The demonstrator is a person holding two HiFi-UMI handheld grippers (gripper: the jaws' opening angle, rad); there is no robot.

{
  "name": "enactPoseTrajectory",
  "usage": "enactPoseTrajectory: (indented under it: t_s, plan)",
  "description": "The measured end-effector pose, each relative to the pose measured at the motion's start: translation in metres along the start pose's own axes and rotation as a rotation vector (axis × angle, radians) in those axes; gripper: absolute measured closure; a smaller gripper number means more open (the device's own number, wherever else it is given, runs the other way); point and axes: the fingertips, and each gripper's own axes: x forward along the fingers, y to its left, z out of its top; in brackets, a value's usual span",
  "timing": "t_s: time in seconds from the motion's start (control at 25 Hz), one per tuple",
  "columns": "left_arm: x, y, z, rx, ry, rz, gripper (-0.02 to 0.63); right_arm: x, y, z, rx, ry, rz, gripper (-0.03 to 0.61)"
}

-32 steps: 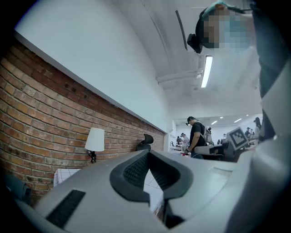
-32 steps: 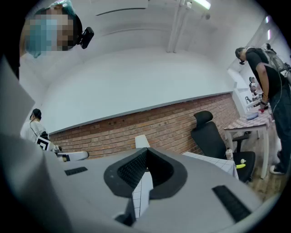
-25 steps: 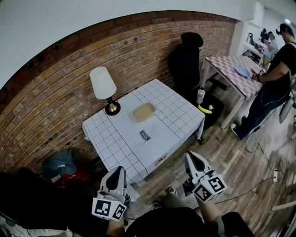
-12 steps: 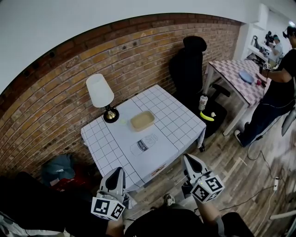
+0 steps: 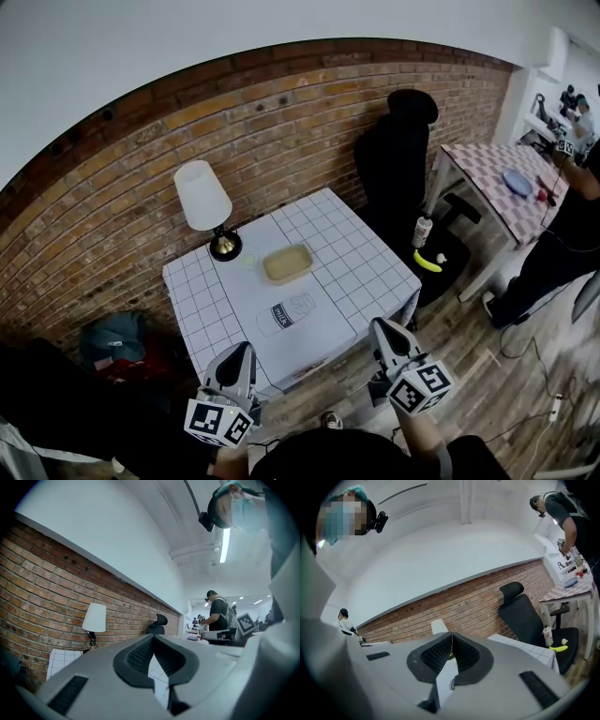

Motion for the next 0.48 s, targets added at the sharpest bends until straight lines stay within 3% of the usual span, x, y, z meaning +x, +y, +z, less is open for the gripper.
enactPoseTrajectory:
  t_s: [0.48]
  plan:
    - [0.027, 0.019, -0.009, -0.011, 0.023, 0.018, 0.603, 0.039, -0.017, -0.007, 0.043, 0.014, 0.037, 0.574]
